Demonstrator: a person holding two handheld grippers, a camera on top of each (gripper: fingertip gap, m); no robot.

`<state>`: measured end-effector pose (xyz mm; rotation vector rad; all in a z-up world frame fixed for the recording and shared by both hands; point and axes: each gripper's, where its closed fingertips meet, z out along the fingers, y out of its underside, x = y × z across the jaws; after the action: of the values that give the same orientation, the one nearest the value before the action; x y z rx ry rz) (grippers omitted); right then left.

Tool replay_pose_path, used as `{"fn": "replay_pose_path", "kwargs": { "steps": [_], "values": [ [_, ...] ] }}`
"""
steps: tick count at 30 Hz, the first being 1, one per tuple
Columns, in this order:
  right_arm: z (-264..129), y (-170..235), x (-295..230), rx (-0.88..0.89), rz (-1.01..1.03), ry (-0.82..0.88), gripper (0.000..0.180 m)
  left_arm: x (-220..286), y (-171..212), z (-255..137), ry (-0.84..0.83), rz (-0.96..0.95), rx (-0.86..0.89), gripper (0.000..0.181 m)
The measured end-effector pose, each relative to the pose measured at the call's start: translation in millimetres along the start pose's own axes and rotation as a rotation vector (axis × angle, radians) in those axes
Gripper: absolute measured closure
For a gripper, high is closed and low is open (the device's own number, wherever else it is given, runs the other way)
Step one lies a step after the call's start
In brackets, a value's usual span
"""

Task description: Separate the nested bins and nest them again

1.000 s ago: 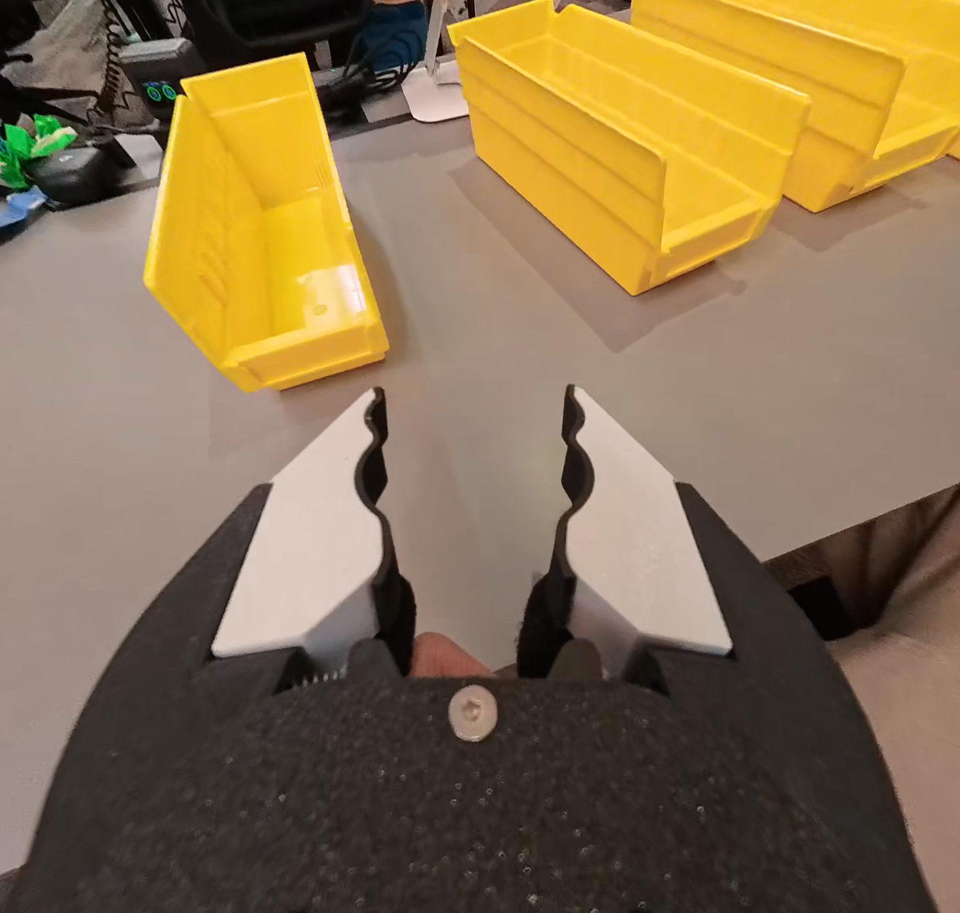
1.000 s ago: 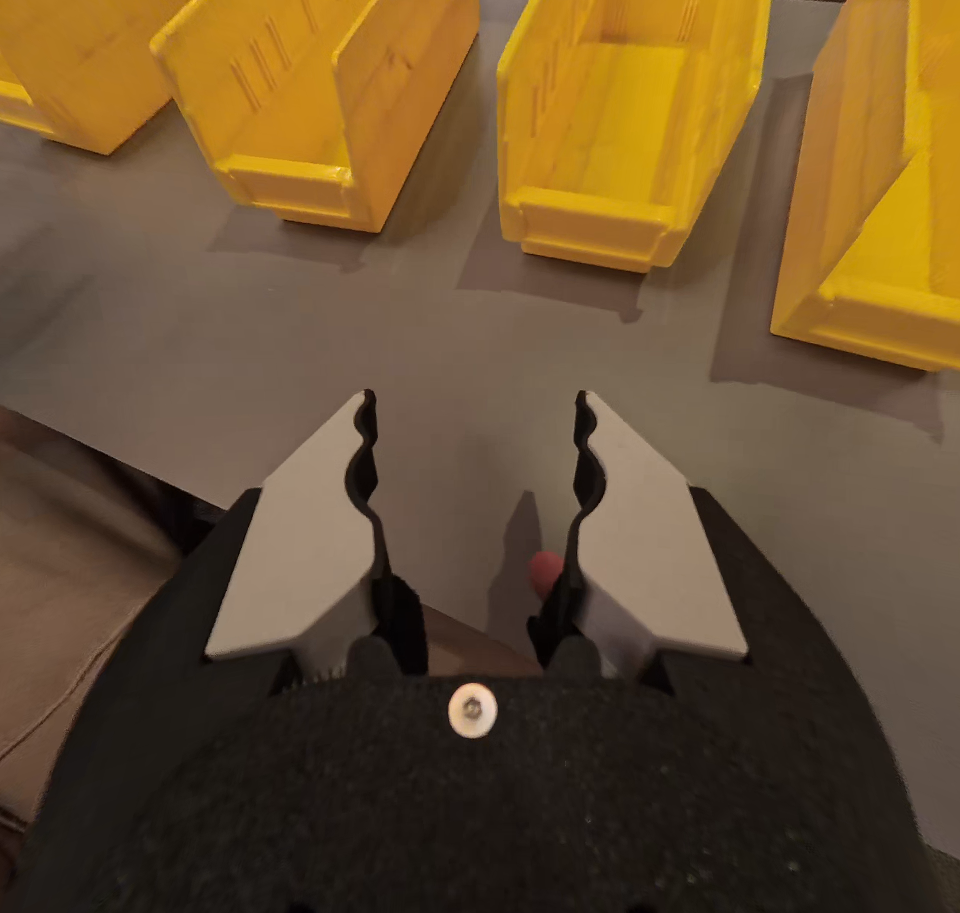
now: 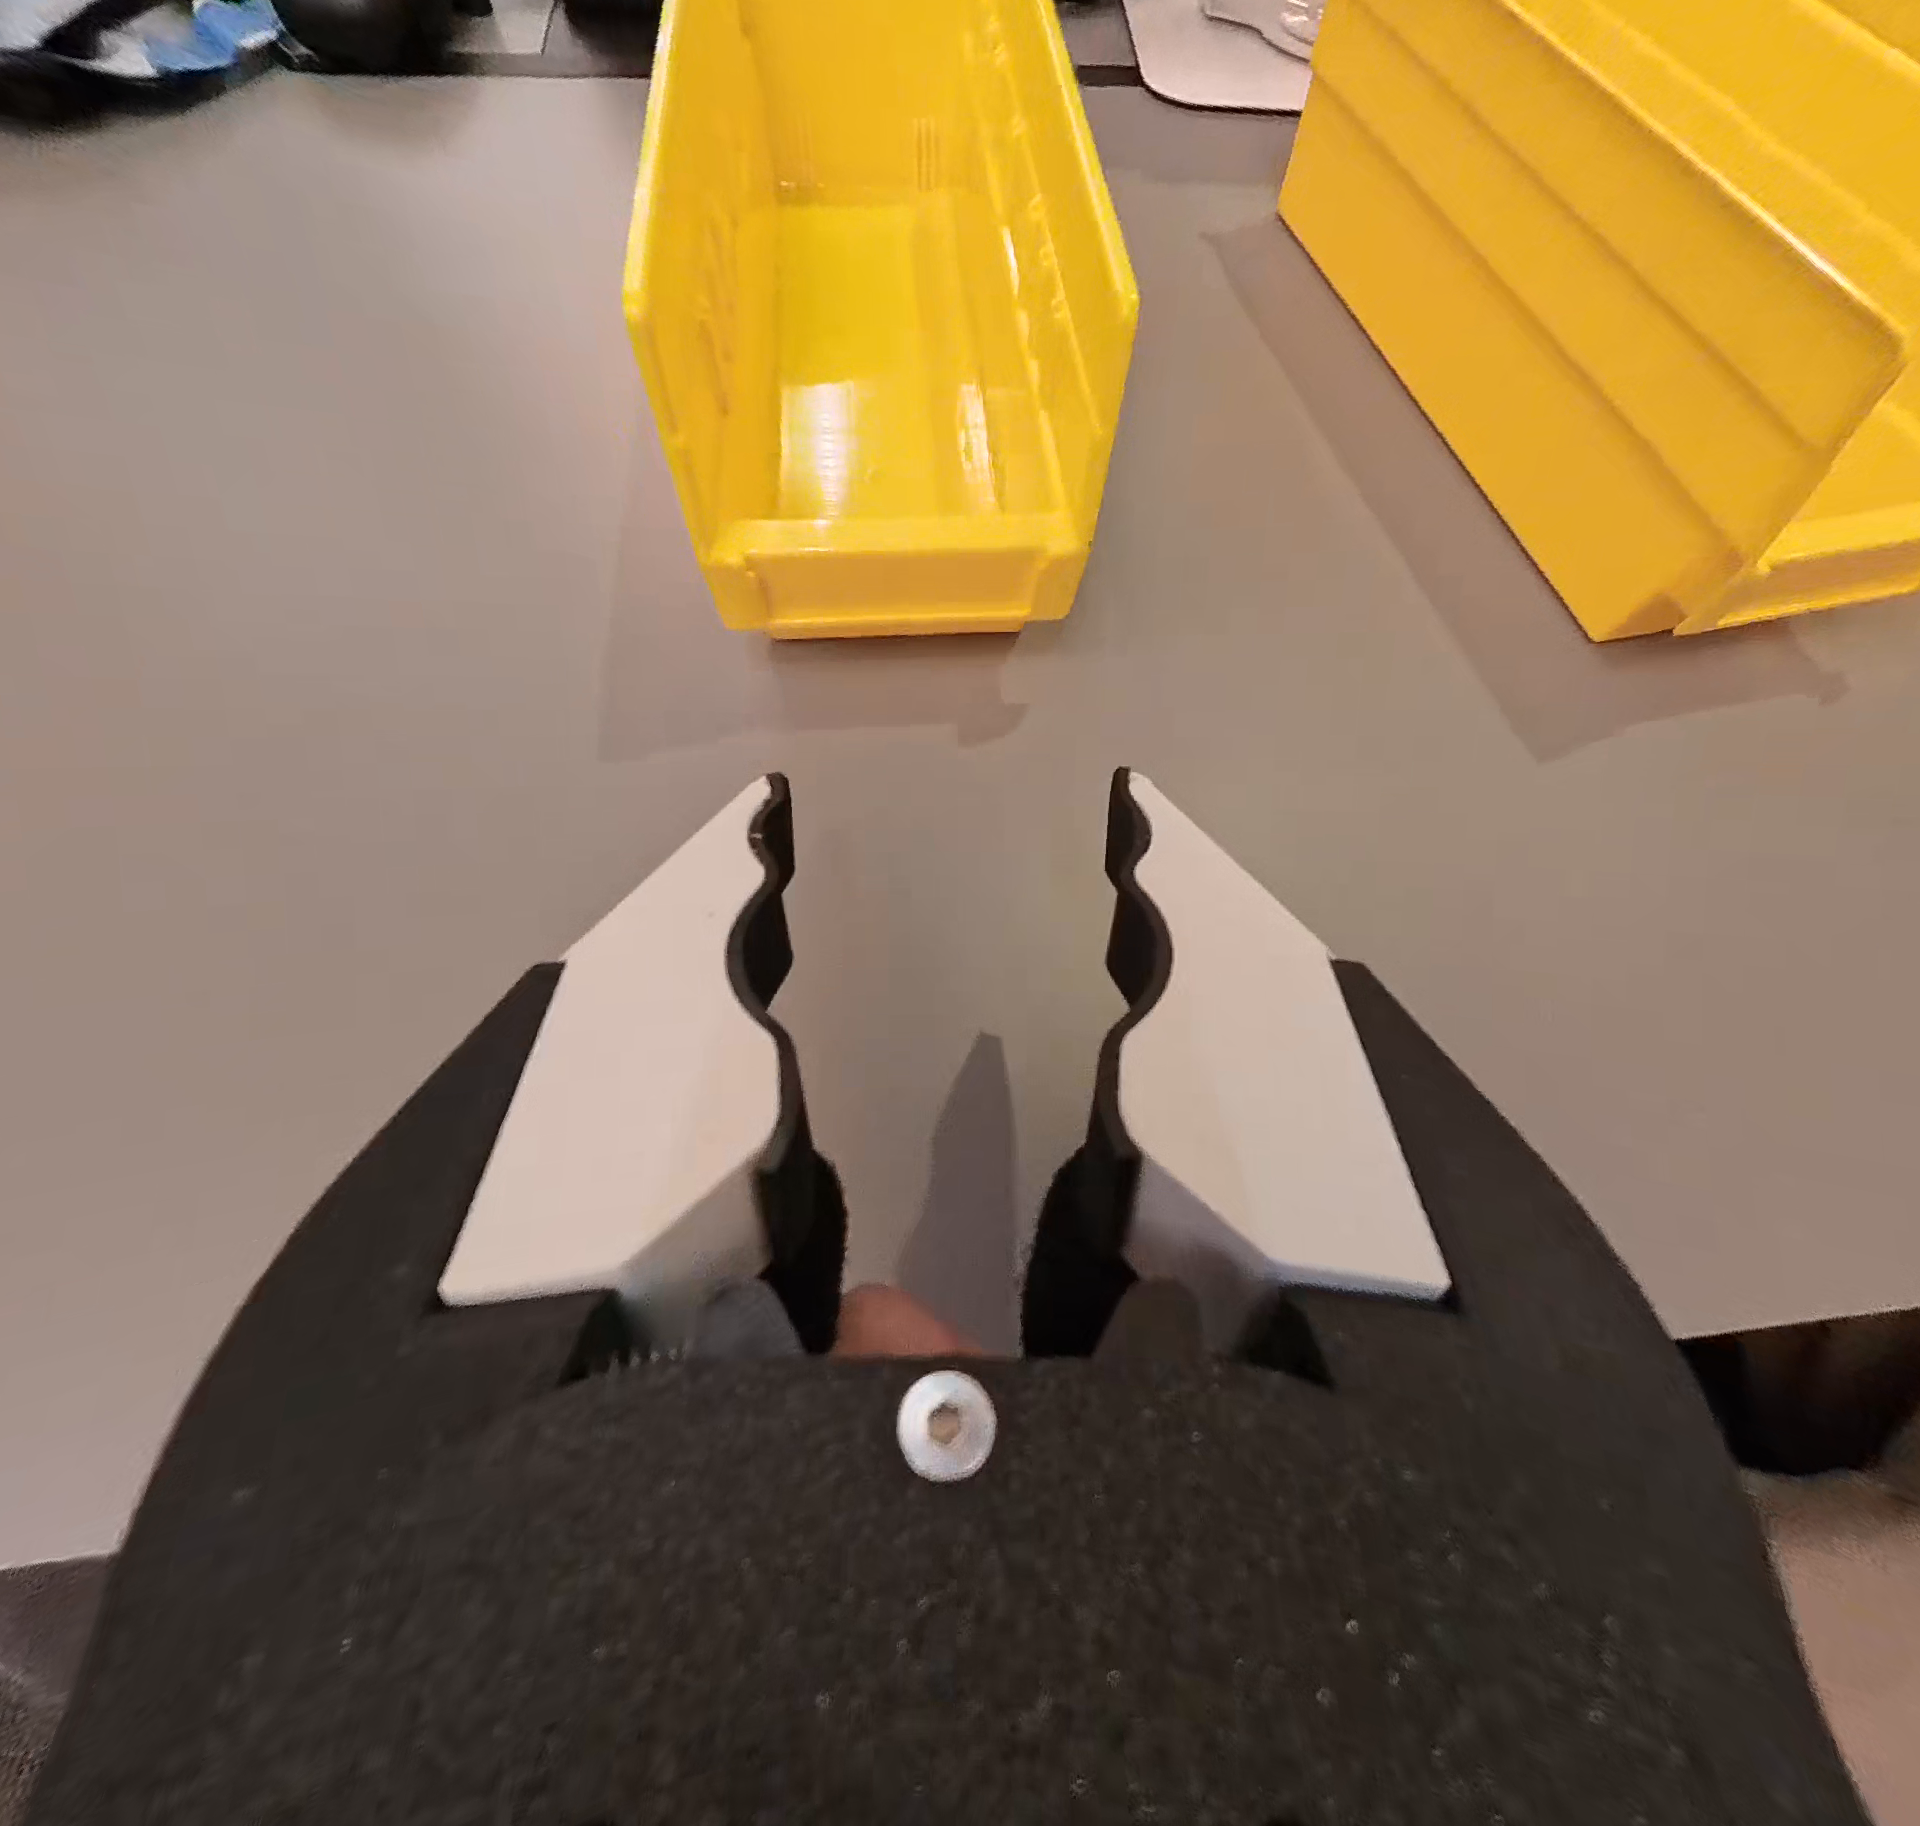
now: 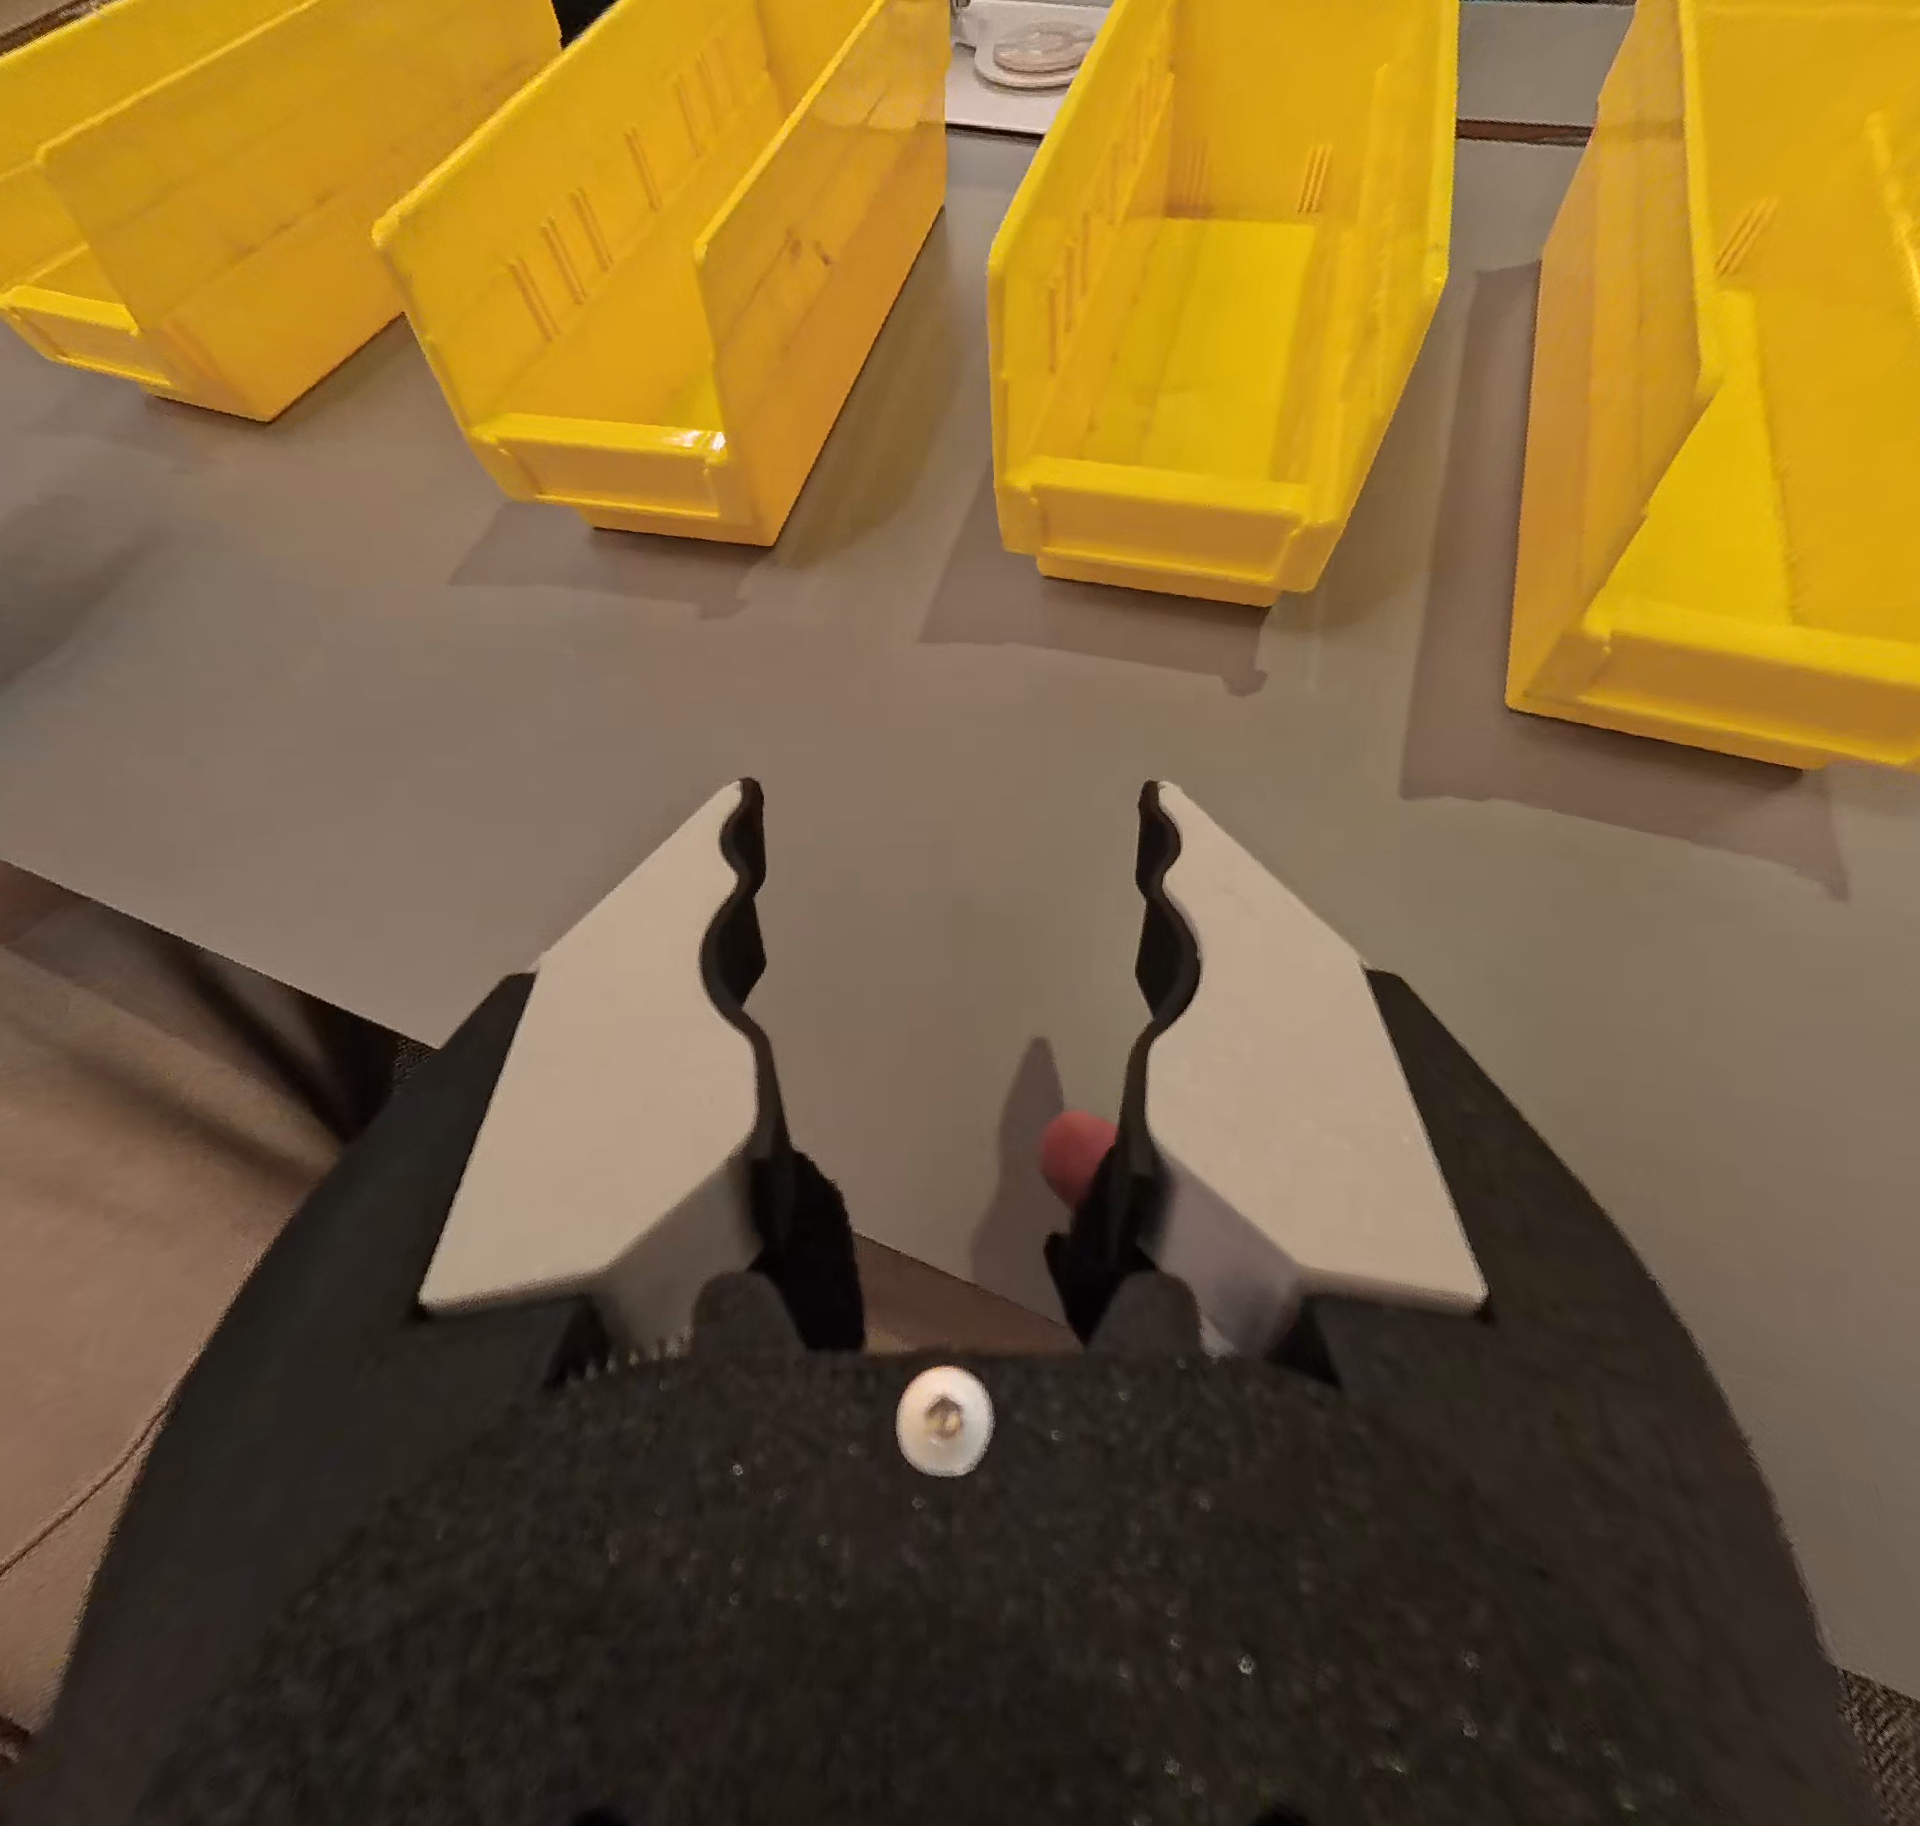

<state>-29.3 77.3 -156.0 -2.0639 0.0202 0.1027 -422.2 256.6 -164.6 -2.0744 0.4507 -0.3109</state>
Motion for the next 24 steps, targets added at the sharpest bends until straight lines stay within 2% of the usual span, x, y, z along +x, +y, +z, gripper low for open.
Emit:
{"fn": "replay_pose_path", "kwargs": {
  "steps": [8, 18, 20, 24],
  "values": [
    [-4.9, -4.2, 1.9, 0.026, 0.060, -0.019, 0.113, 4.0, 2.7, 1.5, -0.009, 0.037, -0.007, 0.123],
    [-3.5, -2.3, -0.6, 0.016, 0.035, -0.015, 0.115, 21.5, 8.1, 5.2, 0.005, 0.144, -0.020, 0.128],
    [-3.7, -3.7, 1.3, 0.022, 0.054, -0.015, 0.115, 40.2, 7.9, 10.9, 0.036, 0.161, -0.011, 0.128],
    [-3.8, -2.6, 5.2, 0.017, 0.054, 0.000, 0.115, 110.6, -3.5, 29.2, 0.171, 0.113, -0.002, 0.117]
  ]
}}
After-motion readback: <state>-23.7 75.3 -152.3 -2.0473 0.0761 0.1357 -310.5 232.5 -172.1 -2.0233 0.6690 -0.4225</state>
